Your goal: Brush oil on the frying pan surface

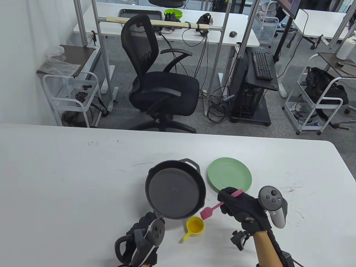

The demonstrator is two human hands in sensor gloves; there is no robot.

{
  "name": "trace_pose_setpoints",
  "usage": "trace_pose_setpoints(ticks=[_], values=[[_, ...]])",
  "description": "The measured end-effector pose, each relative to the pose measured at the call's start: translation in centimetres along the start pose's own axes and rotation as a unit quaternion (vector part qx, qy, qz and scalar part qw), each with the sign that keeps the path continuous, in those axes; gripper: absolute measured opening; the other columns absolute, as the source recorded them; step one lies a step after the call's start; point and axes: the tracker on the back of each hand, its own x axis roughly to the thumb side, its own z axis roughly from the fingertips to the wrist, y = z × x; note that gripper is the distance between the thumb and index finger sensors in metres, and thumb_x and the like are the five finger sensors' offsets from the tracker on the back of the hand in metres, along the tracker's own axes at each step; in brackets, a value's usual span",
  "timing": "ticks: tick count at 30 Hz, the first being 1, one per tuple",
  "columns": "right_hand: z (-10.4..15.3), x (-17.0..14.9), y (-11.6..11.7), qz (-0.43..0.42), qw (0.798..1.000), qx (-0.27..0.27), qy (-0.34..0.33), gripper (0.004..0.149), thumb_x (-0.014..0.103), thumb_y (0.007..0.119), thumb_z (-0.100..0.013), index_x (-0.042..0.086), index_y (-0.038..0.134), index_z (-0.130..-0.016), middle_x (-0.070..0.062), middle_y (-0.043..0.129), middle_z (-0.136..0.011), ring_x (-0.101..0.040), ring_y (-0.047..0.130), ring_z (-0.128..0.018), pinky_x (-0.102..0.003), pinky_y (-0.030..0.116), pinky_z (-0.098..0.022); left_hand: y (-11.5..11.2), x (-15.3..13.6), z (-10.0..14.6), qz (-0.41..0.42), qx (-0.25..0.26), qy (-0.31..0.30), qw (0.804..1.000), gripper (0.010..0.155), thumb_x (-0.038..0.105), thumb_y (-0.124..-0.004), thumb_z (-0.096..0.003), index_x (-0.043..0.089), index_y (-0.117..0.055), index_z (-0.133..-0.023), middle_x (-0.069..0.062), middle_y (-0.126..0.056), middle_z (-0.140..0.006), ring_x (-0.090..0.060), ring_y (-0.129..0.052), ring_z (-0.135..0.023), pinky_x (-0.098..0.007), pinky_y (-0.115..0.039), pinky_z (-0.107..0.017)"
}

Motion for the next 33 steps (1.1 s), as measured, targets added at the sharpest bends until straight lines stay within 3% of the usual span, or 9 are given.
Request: trace_pose_setpoints(ticks=[10,33], values=[[-1.2,-1.2,3.9,0.088,0.996,0.026,0.024,0.038,0.045,0.078,-0.060,0.016,0.083,-0.085,-0.014,0.101,-0.052,-0.019,0.094,-0.032,-0.029,0.083,-0.021,0.0,0.2,0.0,-0.003,0.003,-0.004,1.000,0.061,0.058,-0.075,-0.0481,0.013,-0.084,-0.088,0.003,-0.099,-0.046,-0.012,-0.097,-0.021,-0.035,-0.086,-0.018],[-1.2,-0.9,4.5,0.081,0.996,0.041,0.012,0.038,0.045,0.078,-0.060,0.017,0.083,-0.086,-0.014,0.100,-0.053,-0.019,0.094,-0.033,-0.029,0.083,-0.022,0.0,0.3,0.2,-0.005,-0.001,-0.006,1.000,0.060,0.058,-0.075,-0.0483,0.013,-0.084,-0.088,0.003,-0.099,-0.046,-0.012,-0.097,-0.021,-0.036,-0.086,-0.018]])
